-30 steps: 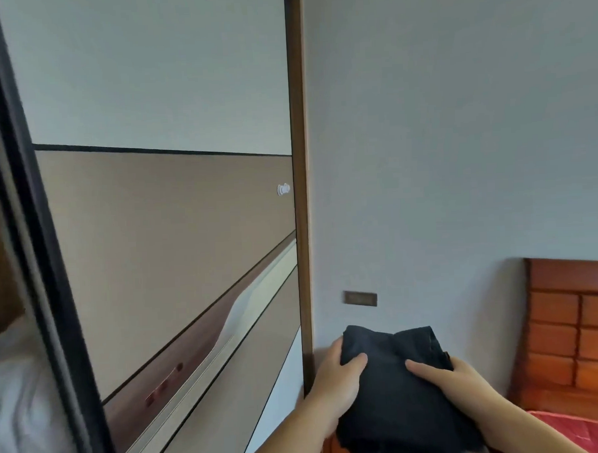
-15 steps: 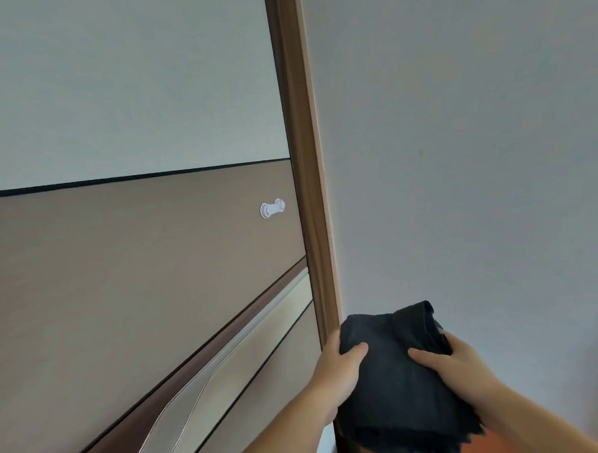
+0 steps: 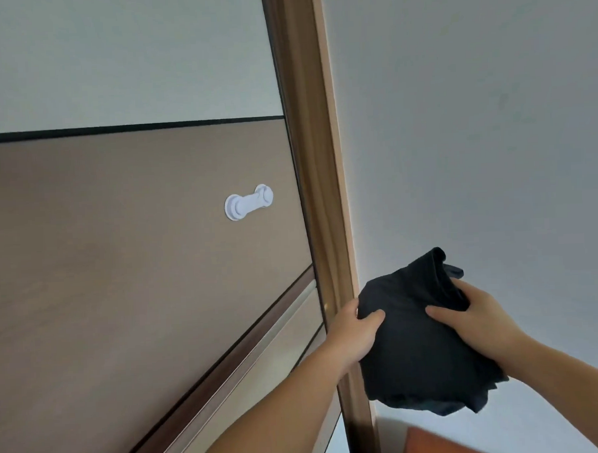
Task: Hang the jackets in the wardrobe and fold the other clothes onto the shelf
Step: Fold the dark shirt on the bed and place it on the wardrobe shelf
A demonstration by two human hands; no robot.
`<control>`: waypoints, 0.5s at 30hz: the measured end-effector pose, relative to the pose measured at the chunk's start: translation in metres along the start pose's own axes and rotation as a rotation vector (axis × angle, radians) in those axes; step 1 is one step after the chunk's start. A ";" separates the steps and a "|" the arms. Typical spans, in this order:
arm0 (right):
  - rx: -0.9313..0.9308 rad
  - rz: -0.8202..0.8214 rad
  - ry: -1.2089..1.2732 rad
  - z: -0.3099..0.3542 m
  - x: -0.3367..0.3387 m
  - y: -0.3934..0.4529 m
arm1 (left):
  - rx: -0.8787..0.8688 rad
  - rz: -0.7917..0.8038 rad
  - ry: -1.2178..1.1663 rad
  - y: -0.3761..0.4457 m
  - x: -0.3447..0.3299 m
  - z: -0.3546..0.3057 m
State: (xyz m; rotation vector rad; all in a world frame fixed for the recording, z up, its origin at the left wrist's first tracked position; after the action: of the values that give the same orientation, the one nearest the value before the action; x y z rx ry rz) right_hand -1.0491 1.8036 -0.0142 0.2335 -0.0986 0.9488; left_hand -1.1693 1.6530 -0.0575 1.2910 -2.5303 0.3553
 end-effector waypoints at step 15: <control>0.115 0.310 -0.040 -0.030 -0.037 0.160 | -0.334 -0.126 1.802 0.123 0.029 -0.063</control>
State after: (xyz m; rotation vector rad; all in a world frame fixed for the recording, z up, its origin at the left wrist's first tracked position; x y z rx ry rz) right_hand -1.2009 1.8711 -0.0257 0.3505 -0.1198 1.2600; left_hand -1.2775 1.7223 0.0003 0.4291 -0.8812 0.6110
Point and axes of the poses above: each hand's wrist, its own y-axis towards the middle knuckle, its own x-axis out of the back of the hand, z = x × y, the point moved 10 cm from there along y, towards the middle knuckle, and after that the axes turned 1 degree about -z, right-handed, at the moved point
